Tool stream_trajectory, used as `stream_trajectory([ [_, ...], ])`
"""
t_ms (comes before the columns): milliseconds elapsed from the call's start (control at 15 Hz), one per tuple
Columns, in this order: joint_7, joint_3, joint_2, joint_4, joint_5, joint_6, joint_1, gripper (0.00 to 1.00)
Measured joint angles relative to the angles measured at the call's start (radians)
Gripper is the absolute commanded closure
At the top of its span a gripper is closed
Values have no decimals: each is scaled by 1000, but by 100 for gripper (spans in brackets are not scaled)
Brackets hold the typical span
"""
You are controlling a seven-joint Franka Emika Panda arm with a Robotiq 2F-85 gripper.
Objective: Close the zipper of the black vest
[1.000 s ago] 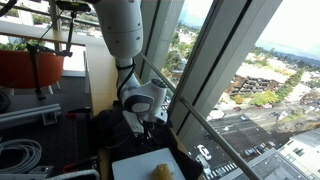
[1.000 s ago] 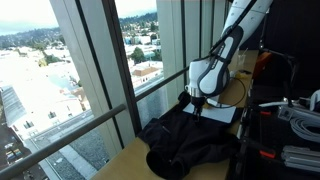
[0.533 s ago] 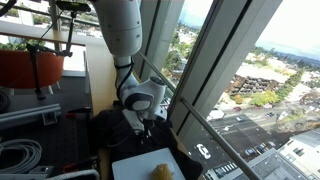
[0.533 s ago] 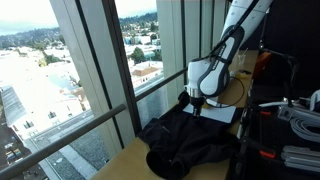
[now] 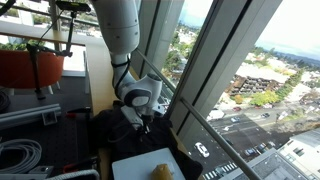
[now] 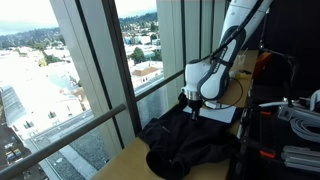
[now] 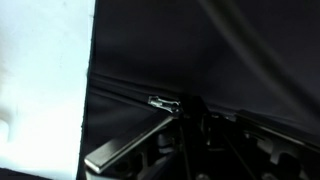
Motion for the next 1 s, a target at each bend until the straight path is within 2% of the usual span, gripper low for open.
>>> stream_trajectory([
  [467,74,-29,7,3,-46,0,115,98],
  [1000,138,-31,12,32,-62,-3,247,98],
])
